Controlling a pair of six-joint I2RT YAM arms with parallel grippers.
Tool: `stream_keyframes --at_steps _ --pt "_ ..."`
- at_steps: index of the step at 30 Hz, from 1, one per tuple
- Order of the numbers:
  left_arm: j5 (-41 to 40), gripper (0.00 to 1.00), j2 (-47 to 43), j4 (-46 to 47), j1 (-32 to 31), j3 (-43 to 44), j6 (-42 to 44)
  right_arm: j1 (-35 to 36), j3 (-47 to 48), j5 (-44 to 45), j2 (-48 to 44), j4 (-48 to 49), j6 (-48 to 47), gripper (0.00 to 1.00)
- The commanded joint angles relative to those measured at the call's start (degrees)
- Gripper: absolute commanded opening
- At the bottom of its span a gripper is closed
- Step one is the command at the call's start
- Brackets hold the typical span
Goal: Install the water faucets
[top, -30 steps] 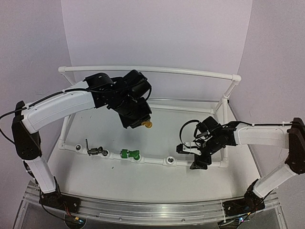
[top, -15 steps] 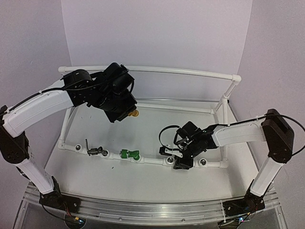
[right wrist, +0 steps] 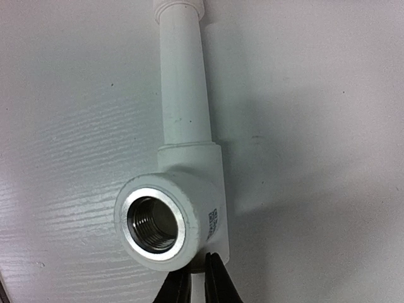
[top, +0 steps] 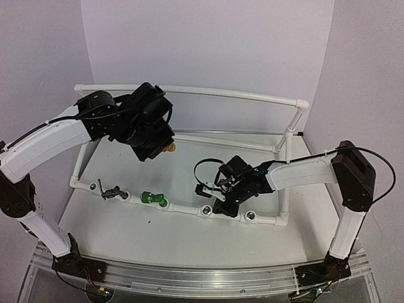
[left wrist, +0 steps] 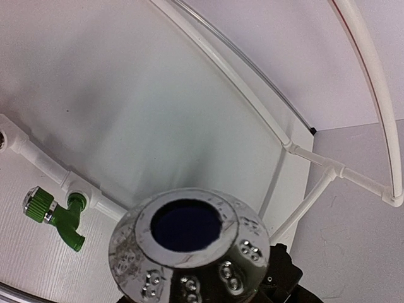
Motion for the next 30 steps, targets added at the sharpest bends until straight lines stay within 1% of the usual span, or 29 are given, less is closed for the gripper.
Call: stream_keyframes --at_steps 1,2,4,5,6,7,8,9,12,15,17,20,21,24,27,30 --pt "-1.2 0.0 -1.7 0.0 0.2 -1.0 -1.1 1.8 2.3 -3.6 2.9 1.9 3.8 0.12" --pt "-1.0 0.0 -1.4 0.0 0.2 -1.2 -1.1 1.9 2.6 -4.9 2.7 1.9 4.1 0.16" --pt "0.0 0.0 -0.2 -0.4 0.2 -0.7 -1.0 1.7 3.0 -6.9 1.3 1.1 4.6 0.28" --pt "0.6 0.0 0.7 -1.1 0.2 -0.3 -1.0 1.0 2.9 -7.7 0.1 0.2 4.6 0.36" --pt "1.3 0.0 1.6 -1.9 0.2 0.2 -1.1 -0.1 2.7 -8.5 -1.5 -0.9 4.3 0.47" --pt "2.3 0.0 2.5 -2.8 0.2 0.7 -1.5 -1.6 2.1 -9.2 -3.7 -1.8 3.9 0.62" --pt "3.4 0.0 3.3 -3.2 0.1 0.8 -1.9 -3.5 1.3 -9.6 -6.0 -2.7 3.4 0.72" --pt "4.7 0.0 3.8 -3.3 0.1 0.4 -2.4 -5.6 0.2 -9.4 -8.4 -3.3 2.4 0.75" --pt "7.7 0.0 5.5 -3.7 -0.2 -0.4 -4.0 -9.1 -4.1 -6.1 -15.5 -5.6 -1.2 0.8" --pt "8.9 0.0 6.7 -2.7 -1.8 -0.4 -4.3 -9.4 -8.3 -3.0 -21.6 -7.7 -4.0 0.85" --pt "9.4 0.0 8.2 -3.1 -2.9 1.2 -3.8 -9.4 -10.1 -1.1 -24.1 -9.7 -6.2 0.87" --pt "10.4 0.0 11.8 -5.4 -4.3 3.9 -4.1 -9.4 -11.7 0.5 -24.6 -13.6 -10.1 0.87" --pt "11.4 0.0 12.6 -4.8 -4.8 3.7 -4.5 -9.4 -12.3 0.7 -24.4 -14.4 -10.8 0.87" --pt "13.4 0.0 13.7 -0.6 -6.3 0.5 -6.8 -9.4 -14.3 1.5 -23.9 -15.0 -12.0 0.86" --pt "11.3 0.0 13.0 4.6 -8.1 -2.5 -9.1 -9.4 -16.5 1.8 -24.0 -15.0 -13.8 0.85" --pt "11.1 0.0 13.6 7.1 -9.0 -3.5 -10.9 -9.4 -18.4 1.5 -25.4 -15.0 -15.6 0.85"
